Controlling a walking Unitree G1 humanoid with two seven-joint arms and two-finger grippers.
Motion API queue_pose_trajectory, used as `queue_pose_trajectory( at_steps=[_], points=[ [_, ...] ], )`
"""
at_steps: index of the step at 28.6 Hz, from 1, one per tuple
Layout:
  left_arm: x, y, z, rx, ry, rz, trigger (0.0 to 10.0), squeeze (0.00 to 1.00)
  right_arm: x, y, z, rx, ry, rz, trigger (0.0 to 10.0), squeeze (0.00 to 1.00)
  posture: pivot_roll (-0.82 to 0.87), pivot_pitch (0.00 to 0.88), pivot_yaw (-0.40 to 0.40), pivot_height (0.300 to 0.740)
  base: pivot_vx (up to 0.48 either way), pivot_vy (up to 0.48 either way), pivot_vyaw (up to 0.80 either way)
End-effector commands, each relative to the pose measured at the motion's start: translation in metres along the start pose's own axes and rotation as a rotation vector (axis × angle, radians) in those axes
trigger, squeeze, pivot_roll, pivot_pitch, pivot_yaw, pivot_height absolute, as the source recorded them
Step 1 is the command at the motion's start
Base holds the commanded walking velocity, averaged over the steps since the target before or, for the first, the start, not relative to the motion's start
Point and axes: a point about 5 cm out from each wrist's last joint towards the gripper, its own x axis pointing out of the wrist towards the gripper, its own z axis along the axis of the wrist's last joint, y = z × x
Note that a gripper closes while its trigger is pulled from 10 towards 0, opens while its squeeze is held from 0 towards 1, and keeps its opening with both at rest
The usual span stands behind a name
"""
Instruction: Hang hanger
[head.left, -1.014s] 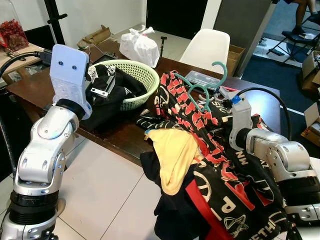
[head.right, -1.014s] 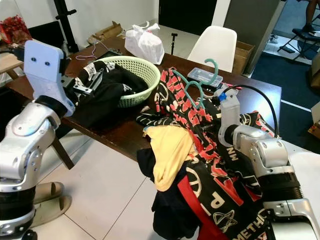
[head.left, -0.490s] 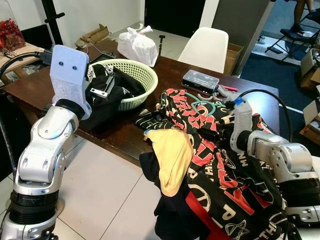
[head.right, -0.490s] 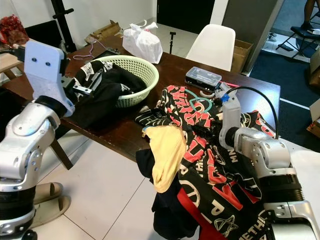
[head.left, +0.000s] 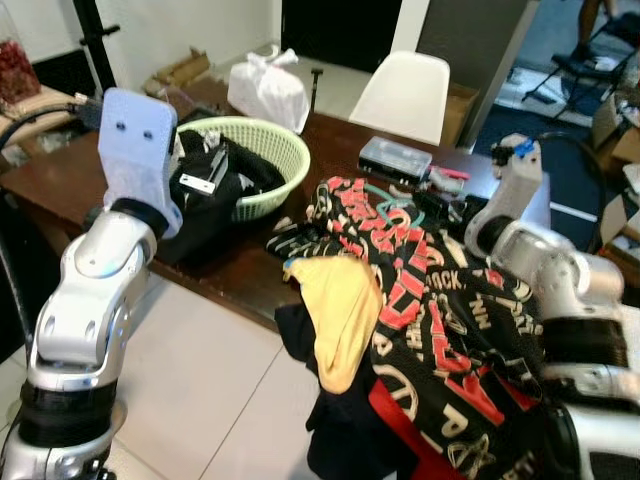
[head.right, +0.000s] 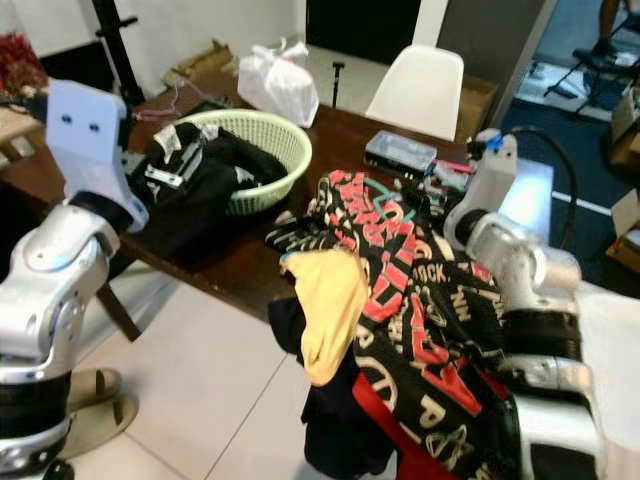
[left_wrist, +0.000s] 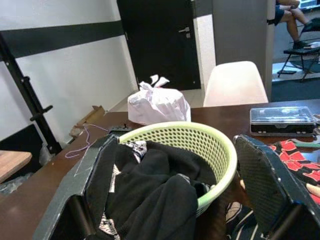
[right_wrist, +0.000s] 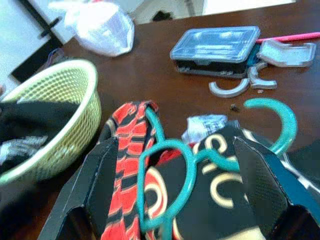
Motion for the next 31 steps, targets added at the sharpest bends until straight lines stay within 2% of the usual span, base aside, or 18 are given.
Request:
queue_pose_trajectory(
  at_steps=[1,8,11,18,24,27,31],
  points=[
    [0.001,-0.004,0.002,-0.003,-0.015,-0.002,10.0,0.0,0.006,-0.005,-0.007,0.035,0.009,-0.068,10.0,0.0,0.05,0.087,-0.099,0.74,0.0,0.0,0.0],
    [-0.001,-0.007,0.005,-0.002,-0.022,0.002,10.0,0.0,0.021,0.001,-0.013,0.11,0.02,-0.112,10.0,0.0,0.08,0.09,-0.124,0.74,0.0,0.0,0.0],
    [-0.004,-0.006,0.006,0.001,-0.023,0.011,10.0,0.0,0.025,0.007,-0.015,0.104,0.028,-0.121,10.0,0.0,0.09,0.09,-0.132,0.74,0.0,0.0,0.0],
    [-0.005,-0.006,0.006,0.003,-0.022,0.015,10.0,0.0,0.028,0.006,-0.019,0.126,0.024,-0.134,10.0,0.0,0.1,0.088,-0.132,0.74,0.0,0.0,0.0],
    [-0.005,-0.007,0.007,0.004,-0.023,0.013,10.0,0.0,0.029,0.002,-0.021,0.107,0.024,-0.161,10.0,0.0,0.1,0.087,-0.132,0.74,0.0,0.0,0.0],
    [-0.006,-0.008,0.007,0.003,-0.023,0.012,10.0,0.0,0.029,-0.002,-0.007,0.149,-0.078,-0.142,10.0,0.0,0.1,0.088,-0.135,0.74,0.0,0.0,0.0],
    [-0.007,-0.008,0.007,0.001,-0.021,0.012,10.0,0.0,0.029,0.0,0.006,0.199,-0.154,-0.1,10.0,0.0,0.11,0.089,-0.137,0.74,0.0,0.0,0.0]
  ],
)
